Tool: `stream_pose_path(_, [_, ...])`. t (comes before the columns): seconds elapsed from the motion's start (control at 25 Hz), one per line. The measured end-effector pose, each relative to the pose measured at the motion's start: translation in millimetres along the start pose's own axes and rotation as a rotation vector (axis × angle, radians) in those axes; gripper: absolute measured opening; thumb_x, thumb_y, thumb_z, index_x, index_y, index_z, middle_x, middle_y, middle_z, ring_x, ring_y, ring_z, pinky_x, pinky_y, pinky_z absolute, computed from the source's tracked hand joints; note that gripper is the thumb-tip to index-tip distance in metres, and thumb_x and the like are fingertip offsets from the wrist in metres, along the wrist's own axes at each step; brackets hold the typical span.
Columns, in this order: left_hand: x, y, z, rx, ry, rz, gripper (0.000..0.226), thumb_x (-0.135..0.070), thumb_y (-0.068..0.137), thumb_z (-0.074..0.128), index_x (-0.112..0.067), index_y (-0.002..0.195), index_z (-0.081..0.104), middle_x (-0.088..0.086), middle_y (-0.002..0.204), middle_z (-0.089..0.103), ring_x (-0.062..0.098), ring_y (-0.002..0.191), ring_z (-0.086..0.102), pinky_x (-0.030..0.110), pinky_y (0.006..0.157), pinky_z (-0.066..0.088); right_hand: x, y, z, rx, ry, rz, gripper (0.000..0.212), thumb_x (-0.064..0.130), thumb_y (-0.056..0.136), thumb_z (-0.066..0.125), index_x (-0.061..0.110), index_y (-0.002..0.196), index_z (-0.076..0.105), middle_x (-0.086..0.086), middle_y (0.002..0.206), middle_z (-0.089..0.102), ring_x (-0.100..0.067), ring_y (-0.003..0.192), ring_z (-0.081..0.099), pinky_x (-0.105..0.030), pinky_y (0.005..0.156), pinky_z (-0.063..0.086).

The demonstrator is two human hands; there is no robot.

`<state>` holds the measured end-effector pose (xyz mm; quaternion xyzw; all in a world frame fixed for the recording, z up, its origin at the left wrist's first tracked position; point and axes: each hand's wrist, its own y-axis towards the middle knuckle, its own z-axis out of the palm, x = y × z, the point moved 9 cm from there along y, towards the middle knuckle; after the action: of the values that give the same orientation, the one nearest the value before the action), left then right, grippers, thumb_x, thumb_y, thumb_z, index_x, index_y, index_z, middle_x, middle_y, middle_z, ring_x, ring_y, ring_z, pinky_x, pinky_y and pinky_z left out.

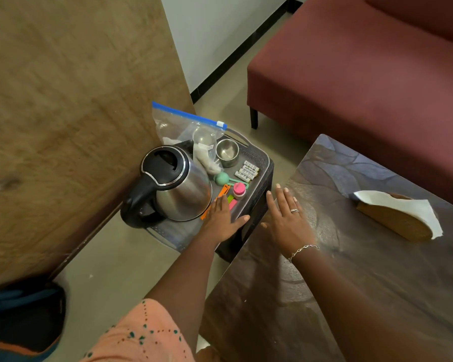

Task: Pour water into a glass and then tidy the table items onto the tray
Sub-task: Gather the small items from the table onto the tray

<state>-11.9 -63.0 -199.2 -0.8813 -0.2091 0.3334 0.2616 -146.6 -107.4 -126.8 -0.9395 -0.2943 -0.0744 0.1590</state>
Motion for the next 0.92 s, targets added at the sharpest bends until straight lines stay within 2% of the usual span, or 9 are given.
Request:
stream_pose_path(0.16, [7, 7, 9, 0.013, -0.007, -0.041, 0.095, -0.059, 0.086, 0.044, -0.008, 0.147, -0.007, 0.015, 0.157, 0.003, 0.028, 0.145, 0.005, 0.044, 0.119, 0.009, -4, 9, 2, 0.018, -0.004, 0.011, 0.069, 0.034, 0.094, 0.044, 0.011, 0.146, 0.006, -0.015, 0.156, -0.002, -0.030, 0.144, -0.004, -0.039, 0.116, -0.001])
stream_pose_path(0.28, [11, 7, 7, -0.063, 0.050, -0.014, 0.090, -0.059, 0.086, 0.043, -0.008, 0.147, 0.001, 0.015, 0.155, 0.014, 0.028, 0.143, 0.014, 0.044, 0.117, 0.015, -5, 16, 1, 0.023, -0.016, 0.023, 0.068, 0.035, 0.094, 0.043, 0.011, 0.146, 0.006, -0.014, 0.156, -0.002, -0.030, 0.144, -0.004, -0.040, 0.117, 0.002])
stream_pose_path(0.44, [12, 10, 1, -0.144, -0.017, 0.040, 0.084, -0.055, 0.086, 0.046, -0.008, 0.146, 0.011, 0.015, 0.151, 0.026, 0.030, 0.138, 0.026, 0.042, 0.113, 0.025, -2, 20, 4, 0.031, -0.017, 0.036, 0.069, 0.038, 0.094, 0.040, 0.013, 0.147, 0.003, -0.012, 0.156, -0.005, -0.028, 0.144, -0.007, -0.038, 0.116, -0.003])
stream_pose_path(0.68, [17, 12, 1, -0.139, -0.026, 0.019, 0.080, -0.053, 0.088, 0.045, -0.008, 0.146, 0.014, 0.015, 0.150, 0.028, 0.029, 0.138, 0.026, 0.042, 0.113, 0.026, 0, 21, 14, 0.029, -0.008, 0.039, 0.069, 0.038, 0.093, 0.043, 0.013, 0.147, 0.008, -0.013, 0.156, 0.000, -0.028, 0.144, -0.003, -0.035, 0.112, -0.007])
stream_pose_path(0.84, [19, 8, -7, -0.206, -0.052, 0.033, 0.072, -0.049, 0.089, 0.045, -0.008, 0.144, 0.021, 0.015, 0.148, 0.032, 0.028, 0.136, 0.029, 0.040, 0.110, 0.029, 2, 22, 15, 0.033, -0.021, 0.033, 0.068, 0.040, 0.094, 0.039, 0.014, 0.147, 0.004, -0.011, 0.156, -0.003, -0.027, 0.144, -0.006, -0.034, 0.110, -0.010])
stream_pose_path(0.92, [21, 1, -5, -0.195, -0.047, 0.021, 0.069, -0.046, 0.092, 0.041, -0.007, 0.145, 0.019, 0.015, 0.152, 0.025, 0.027, 0.140, 0.023, 0.039, 0.114, 0.025, 4, 22, 11, 0.019, -0.035, 0.025, 0.069, 0.041, 0.095, 0.037, 0.014, 0.147, 0.001, -0.012, 0.156, -0.004, -0.027, 0.144, -0.006, -0.034, 0.109, -0.011])
